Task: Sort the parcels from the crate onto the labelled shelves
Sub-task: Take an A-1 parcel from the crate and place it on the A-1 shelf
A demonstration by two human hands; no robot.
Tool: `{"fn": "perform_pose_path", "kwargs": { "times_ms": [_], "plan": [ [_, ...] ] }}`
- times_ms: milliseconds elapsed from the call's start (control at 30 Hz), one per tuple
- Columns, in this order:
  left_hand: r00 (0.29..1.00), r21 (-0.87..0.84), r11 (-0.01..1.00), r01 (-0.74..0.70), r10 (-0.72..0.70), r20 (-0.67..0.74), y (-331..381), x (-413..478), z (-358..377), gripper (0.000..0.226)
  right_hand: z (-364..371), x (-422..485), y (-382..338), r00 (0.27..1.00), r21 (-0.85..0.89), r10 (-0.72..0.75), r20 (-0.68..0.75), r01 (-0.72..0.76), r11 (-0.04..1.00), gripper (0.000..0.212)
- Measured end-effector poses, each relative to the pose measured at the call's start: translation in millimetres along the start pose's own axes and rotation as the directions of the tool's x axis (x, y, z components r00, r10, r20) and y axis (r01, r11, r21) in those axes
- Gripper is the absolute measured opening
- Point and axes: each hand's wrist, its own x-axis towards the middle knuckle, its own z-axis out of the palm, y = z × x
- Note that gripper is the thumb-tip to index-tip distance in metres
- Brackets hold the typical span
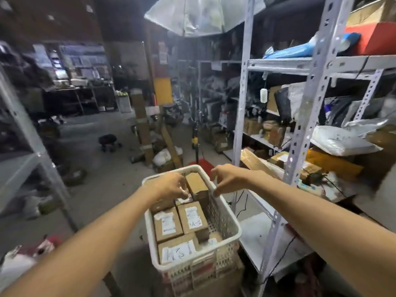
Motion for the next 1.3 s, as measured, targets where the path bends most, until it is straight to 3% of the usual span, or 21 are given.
{"fn": "perform_pose_path", "kwargs": {
  "times_ms": [367, 600, 767, 833, 900, 1000, 1233, 1300],
  "plan": [
    [0.968, 0.004, 0.969, 0.246, -0.246, 0.044, -119, 41, 11, 0.042, 16, 130, -16, 0.993, -0.011, -0.053, 0.105, 0.054, 0.998, 0.046],
    [0.933, -0.035, 0.936, 0.351, -0.347, 0.090, -183, 85, 20, 0.040, 26, 212, -12, 0.982, -0.037, -0.087, 0.167, 0.094, 0.995, 0.051],
    [0.909, -0.086, 0.909, 0.408, -0.394, 0.137, -213, 138, 34, 0.040, 39, 281, 0, 0.967, -0.113, -0.170, 0.187, 0.193, 0.975, 0.026],
    [0.901, -0.101, 0.901, 0.422, -0.405, 0.152, -221, 156, 40, 0.039, 40, 307, 4, 0.956, -0.116, -0.188, 0.225, 0.218, 0.969, 0.034],
    [0.884, -0.097, 0.886, 0.454, -0.434, 0.174, -231, 176, 45, 0.039, 43, 337, 11, 0.945, -0.139, -0.213, 0.247, 0.252, 0.958, 0.055],
    [0.854, -0.100, 0.857, 0.506, -0.482, 0.195, -245, 201, 49, 0.039, 53, 376, 18, 0.929, -0.180, -0.246, 0.276, 0.301, 0.936, 0.057],
    [0.800, -0.105, 0.806, 0.583, -0.547, 0.246, -285, 250, 77, 0.041, 71, 447, 40, 0.915, -0.200, -0.258, 0.309, 0.328, 0.923, 0.042],
    [0.795, -0.131, 0.793, 0.595, -0.555, 0.246, -299, 259, 88, 0.043, 84, 469, 44, 0.916, -0.151, -0.246, 0.317, 0.305, 0.940, 0.028]
  ]
}}
